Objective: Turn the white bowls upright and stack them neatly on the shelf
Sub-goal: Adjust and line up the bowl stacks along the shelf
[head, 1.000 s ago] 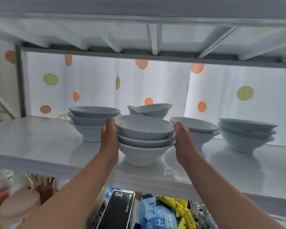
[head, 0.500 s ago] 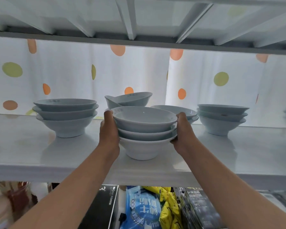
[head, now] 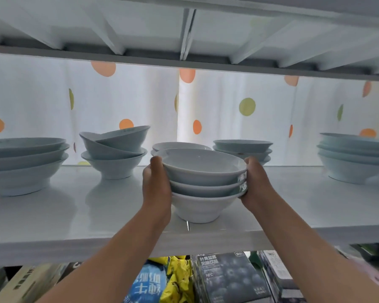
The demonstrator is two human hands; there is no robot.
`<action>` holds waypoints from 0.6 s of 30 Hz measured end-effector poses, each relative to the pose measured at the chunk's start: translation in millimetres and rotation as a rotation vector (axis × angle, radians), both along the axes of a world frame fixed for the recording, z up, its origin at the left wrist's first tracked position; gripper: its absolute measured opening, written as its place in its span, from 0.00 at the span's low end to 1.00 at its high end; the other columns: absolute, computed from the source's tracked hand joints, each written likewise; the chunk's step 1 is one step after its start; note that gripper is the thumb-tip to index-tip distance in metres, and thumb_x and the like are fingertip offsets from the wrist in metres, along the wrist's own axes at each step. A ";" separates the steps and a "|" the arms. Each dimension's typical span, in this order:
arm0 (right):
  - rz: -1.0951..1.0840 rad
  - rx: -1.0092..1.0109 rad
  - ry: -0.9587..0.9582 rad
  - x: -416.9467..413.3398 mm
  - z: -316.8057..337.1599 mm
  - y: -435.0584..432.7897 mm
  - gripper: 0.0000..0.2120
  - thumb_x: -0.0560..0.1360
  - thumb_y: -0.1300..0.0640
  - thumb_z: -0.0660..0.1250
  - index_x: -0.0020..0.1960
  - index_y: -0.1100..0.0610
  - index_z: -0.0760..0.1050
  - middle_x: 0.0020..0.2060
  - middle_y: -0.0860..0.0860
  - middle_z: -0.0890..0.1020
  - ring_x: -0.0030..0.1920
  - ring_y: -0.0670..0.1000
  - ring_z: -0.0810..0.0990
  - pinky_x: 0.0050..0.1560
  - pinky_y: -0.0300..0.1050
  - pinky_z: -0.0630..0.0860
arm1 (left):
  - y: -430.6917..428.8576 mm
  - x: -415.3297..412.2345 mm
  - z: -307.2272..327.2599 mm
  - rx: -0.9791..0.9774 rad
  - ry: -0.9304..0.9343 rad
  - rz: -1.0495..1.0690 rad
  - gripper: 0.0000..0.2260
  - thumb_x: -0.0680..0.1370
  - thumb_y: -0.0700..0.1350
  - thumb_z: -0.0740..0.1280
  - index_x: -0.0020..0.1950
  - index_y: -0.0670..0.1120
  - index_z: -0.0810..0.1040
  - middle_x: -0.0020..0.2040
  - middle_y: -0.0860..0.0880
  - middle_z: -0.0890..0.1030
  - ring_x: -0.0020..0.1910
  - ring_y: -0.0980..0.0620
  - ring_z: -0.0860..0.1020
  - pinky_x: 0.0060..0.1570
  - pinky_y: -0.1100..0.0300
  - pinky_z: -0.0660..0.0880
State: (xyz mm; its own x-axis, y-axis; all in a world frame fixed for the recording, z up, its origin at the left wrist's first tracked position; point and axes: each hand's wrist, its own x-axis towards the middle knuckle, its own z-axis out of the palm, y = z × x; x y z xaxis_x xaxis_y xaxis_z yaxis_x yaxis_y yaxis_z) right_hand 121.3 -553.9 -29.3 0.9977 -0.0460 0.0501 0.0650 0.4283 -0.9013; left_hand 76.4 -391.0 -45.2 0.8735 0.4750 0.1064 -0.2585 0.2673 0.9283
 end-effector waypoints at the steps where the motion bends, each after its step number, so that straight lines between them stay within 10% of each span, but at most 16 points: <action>1: 0.000 -0.003 -0.005 2.1 -0.5 -10.3 0.13 0.75 0.55 0.52 0.51 0.55 0.74 0.39 0.52 0.78 0.41 0.51 0.78 0.37 0.44 0.74 | -10.3 2.8 -0.2 0.017 0.012 -0.006 0.29 0.63 0.67 0.55 0.57 0.53 0.75 0.53 0.46 0.81 0.55 0.45 0.78 0.59 0.43 0.74; 18: -0.314 -0.374 -0.120 11.9 12.7 -64.1 0.07 0.75 0.59 0.57 0.46 0.55 0.73 0.38 0.51 0.77 0.40 0.50 0.75 0.35 0.39 0.71 | -32.4 17.5 -3.1 0.217 -0.008 0.125 0.20 0.80 0.57 0.50 0.71 0.54 0.60 0.70 0.48 0.69 0.60 0.50 0.69 0.62 0.53 0.66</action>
